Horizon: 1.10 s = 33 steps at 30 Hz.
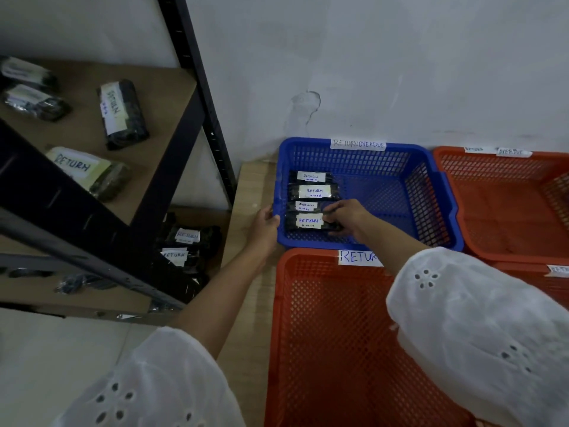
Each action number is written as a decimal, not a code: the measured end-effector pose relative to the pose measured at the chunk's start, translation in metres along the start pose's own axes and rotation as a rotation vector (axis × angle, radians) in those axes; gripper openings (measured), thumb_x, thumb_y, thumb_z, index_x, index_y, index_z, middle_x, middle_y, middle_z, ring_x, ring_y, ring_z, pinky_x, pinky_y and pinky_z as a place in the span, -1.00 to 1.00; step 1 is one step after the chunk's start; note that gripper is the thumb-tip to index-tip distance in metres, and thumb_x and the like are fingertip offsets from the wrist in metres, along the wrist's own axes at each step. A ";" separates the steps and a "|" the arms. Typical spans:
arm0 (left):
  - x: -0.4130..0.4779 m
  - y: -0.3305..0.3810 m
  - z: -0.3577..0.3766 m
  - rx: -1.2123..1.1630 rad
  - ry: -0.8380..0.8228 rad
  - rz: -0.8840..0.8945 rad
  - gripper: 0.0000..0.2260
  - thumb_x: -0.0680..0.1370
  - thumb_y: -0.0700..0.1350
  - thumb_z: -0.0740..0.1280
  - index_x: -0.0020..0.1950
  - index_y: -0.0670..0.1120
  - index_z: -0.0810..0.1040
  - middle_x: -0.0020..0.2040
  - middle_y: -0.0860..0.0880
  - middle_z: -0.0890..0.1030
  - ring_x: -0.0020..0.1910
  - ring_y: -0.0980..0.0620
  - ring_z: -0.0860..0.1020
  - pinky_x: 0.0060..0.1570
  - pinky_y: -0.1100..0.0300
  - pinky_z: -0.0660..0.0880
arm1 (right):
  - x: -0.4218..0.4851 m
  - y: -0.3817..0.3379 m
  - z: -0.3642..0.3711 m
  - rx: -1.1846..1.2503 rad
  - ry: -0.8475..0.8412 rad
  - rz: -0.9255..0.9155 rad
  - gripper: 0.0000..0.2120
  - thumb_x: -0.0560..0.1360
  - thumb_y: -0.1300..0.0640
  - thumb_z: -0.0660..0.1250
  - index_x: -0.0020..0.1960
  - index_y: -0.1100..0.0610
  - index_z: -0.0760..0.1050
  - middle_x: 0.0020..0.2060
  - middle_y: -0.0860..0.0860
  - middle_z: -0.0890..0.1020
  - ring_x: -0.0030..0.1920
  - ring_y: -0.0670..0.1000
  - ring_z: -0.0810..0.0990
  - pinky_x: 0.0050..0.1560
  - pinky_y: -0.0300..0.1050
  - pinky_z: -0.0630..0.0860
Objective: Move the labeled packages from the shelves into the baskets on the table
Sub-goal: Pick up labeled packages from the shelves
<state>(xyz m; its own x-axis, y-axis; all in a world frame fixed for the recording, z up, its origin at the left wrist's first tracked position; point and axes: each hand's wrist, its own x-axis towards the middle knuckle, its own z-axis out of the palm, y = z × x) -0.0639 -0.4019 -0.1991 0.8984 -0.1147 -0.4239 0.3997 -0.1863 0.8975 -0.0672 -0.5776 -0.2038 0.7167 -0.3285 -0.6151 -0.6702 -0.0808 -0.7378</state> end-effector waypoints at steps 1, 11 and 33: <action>0.000 -0.001 0.001 0.006 -0.015 -0.008 -0.65 0.65 -0.17 0.10 0.45 -0.08 0.28 0.33 -0.08 0.46 0.14 0.06 0.47 0.08 0.19 0.46 | 0.003 0.000 0.002 0.002 0.022 0.011 -0.88 0.54 0.37 0.27 -0.14 0.21 0.49 0.10 0.22 0.54 0.13 0.21 0.53 -0.12 0.01 0.56; -0.003 -0.015 0.011 0.118 -0.020 0.107 -0.58 0.65 -0.06 0.10 0.49 -0.07 0.13 0.40 -0.09 0.35 0.34 -0.03 0.37 0.32 0.05 0.33 | 0.031 0.011 0.011 -0.629 0.192 -0.069 -0.66 0.52 0.05 0.35 -0.27 0.13 0.24 -0.06 0.23 0.40 -0.10 0.13 0.46 -0.31 -0.10 0.40; -0.094 0.003 -0.041 0.531 0.047 0.628 -0.59 0.63 -0.04 0.14 0.47 -0.03 0.23 0.44 -0.07 0.32 0.43 -0.06 0.22 0.42 0.00 0.17 | -0.150 0.030 0.010 -0.700 0.549 -0.630 -0.48 0.54 -0.16 0.21 0.44 0.00 0.27 0.36 0.04 0.39 0.37 0.13 0.25 0.31 0.04 0.18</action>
<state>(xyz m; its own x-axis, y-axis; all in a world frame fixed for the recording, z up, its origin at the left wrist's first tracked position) -0.1401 -0.3521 -0.1519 0.9375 -0.3121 0.1538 -0.3081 -0.5393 0.7837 -0.1926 -0.5214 -0.1366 0.9029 -0.4012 0.1544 -0.2980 -0.8429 -0.4479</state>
